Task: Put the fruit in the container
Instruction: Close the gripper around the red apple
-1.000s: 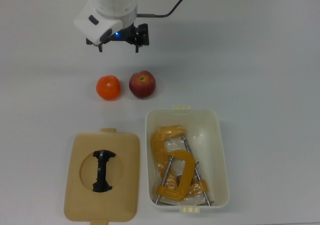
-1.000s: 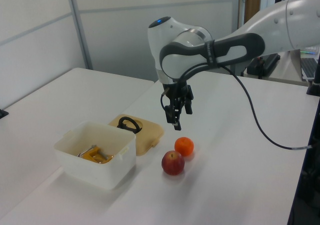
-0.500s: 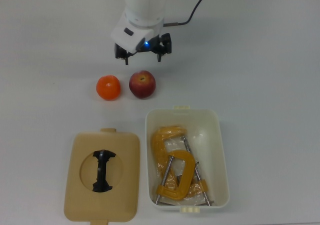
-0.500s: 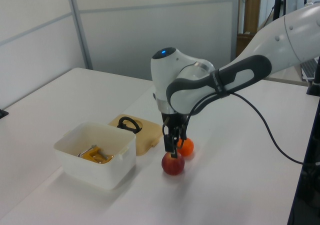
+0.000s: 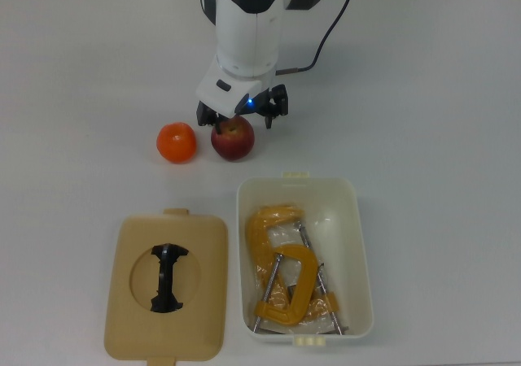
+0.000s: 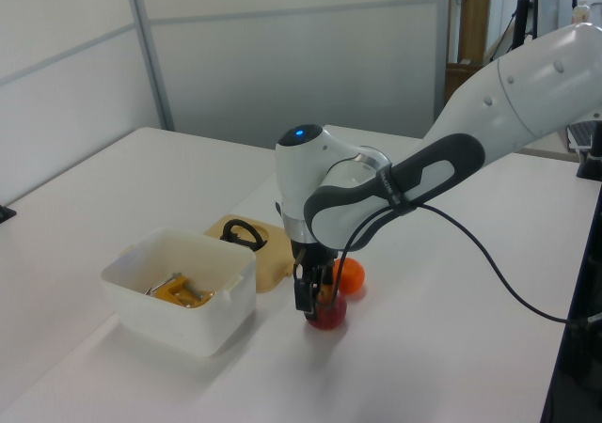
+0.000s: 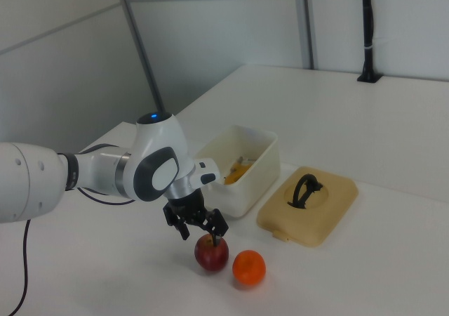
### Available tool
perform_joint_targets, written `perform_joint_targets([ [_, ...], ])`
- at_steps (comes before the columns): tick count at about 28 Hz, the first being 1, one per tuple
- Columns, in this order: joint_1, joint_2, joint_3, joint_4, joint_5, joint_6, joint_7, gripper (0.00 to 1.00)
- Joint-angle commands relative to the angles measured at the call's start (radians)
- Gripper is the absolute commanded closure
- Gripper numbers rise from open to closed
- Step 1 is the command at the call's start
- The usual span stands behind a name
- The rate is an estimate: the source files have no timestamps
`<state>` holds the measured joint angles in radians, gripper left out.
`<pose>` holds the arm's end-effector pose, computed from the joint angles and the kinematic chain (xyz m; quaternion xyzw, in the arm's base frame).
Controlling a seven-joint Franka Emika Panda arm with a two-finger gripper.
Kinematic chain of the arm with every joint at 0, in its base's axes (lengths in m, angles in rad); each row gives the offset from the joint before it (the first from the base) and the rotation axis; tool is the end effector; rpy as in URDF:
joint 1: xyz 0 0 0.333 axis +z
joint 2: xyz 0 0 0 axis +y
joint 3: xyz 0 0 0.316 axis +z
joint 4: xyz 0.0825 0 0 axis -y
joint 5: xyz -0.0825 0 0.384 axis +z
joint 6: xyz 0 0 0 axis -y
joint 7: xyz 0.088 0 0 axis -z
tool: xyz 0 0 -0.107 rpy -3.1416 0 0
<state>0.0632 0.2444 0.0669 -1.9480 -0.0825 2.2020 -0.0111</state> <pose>0.6013 0.0742 0.3573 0.9953 0.0936 0.0067 0.0250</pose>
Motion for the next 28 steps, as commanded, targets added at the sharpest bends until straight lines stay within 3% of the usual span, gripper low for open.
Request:
perform_joint_targets([
  [1, 0.006, 0.021, -0.004, 0.0, -0.014, 0.03, 0.013, 0.0],
  [5, 0.006, 0.03, -0.004, 0.0, -0.062, 0.03, 0.014, 0.0],
  [22, -0.005, 0.038, -0.007, 0.018, -0.089, 0.019, 0.005, 0.01],
  [25, -0.003, 0.038, -0.007, 0.018, -0.091, 0.015, -0.001, 0.22],
  [26, -0.003, 0.038, -0.007, 0.017, -0.092, 0.012, -0.006, 0.31],
  [27, -0.002, 0.038, -0.007, 0.017, -0.092, 0.001, -0.021, 0.47],
  [28, -0.002, 0.038, -0.007, 0.018, -0.092, -0.007, -0.029, 0.54],
])
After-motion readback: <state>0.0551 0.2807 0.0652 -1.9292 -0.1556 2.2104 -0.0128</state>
